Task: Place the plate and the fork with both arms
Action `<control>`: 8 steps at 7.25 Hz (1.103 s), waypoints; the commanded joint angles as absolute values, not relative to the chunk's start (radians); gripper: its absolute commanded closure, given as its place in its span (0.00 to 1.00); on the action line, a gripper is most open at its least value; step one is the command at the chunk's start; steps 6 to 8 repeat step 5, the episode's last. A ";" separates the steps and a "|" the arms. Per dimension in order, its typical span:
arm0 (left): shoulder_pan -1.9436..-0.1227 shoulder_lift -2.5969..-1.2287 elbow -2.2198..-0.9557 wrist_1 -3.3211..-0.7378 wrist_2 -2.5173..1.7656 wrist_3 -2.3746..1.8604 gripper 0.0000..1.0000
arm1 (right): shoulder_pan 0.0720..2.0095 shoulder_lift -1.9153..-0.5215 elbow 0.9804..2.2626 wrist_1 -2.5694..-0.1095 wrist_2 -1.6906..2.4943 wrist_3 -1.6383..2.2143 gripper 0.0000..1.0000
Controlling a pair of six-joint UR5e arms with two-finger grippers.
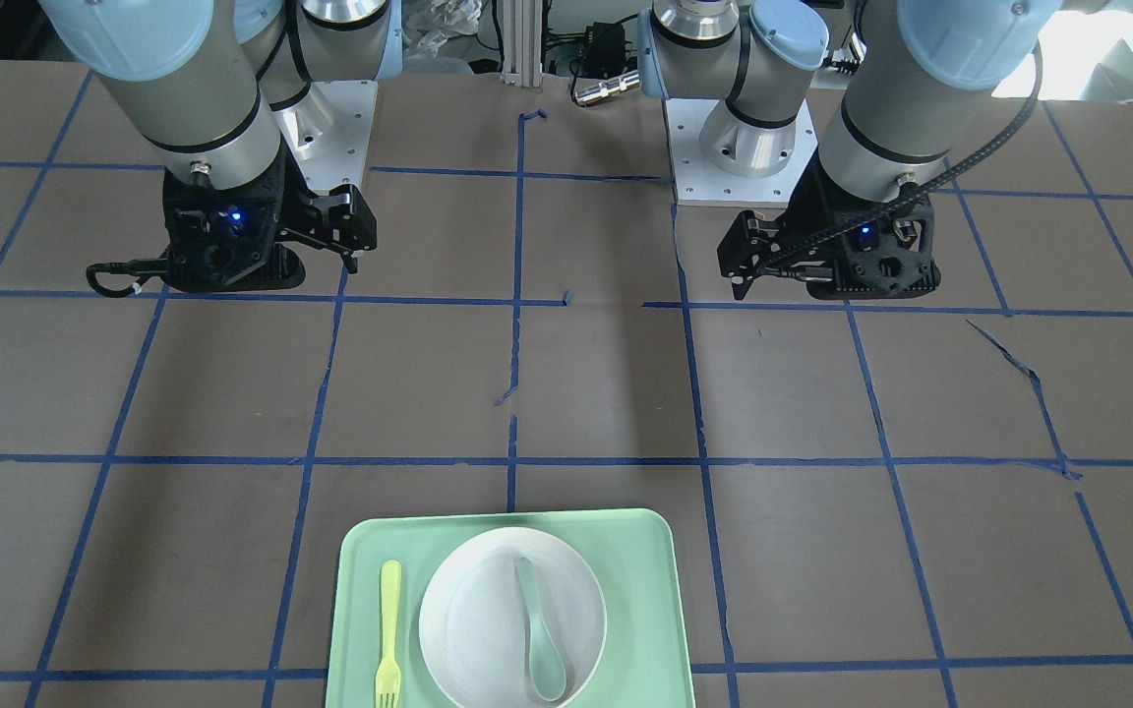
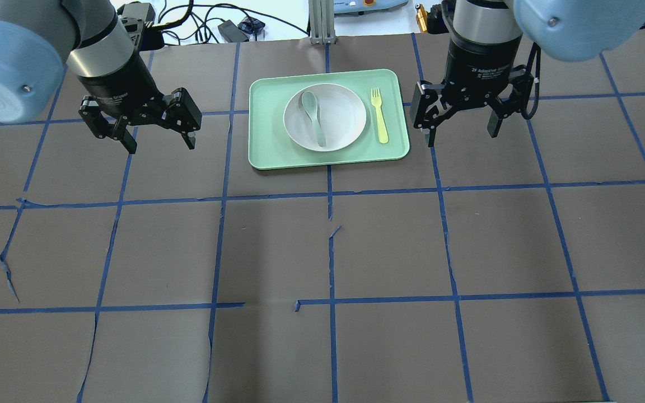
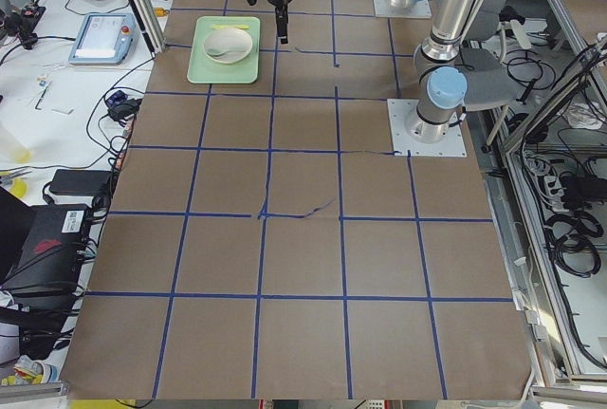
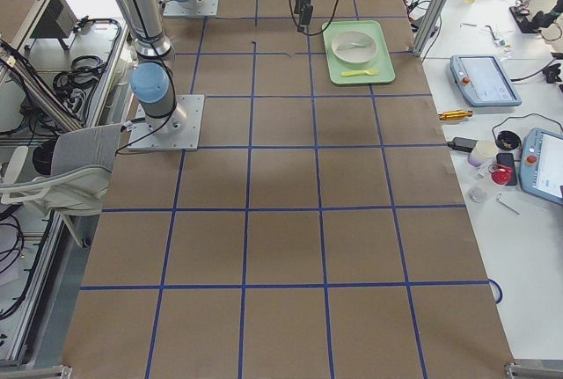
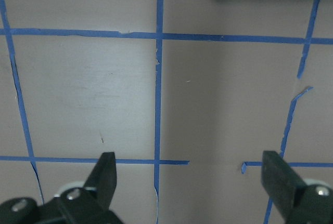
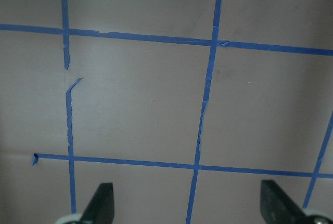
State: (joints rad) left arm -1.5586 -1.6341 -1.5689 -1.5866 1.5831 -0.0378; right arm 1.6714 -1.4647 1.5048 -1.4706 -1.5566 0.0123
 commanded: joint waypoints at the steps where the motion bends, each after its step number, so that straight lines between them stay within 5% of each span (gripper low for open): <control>1: -1.559 -1.628 -1.571 -1.595 1.585 -0.038 0.00 | 1.678 -1.493 1.514 -1.480 -1.565 0.023 0.00; 8: -1.560 -1.624 -1.585 -1.588 1.582 -0.051 0.00 | 1.672 -1.505 1.525 -1.485 -1.568 0.018 0.00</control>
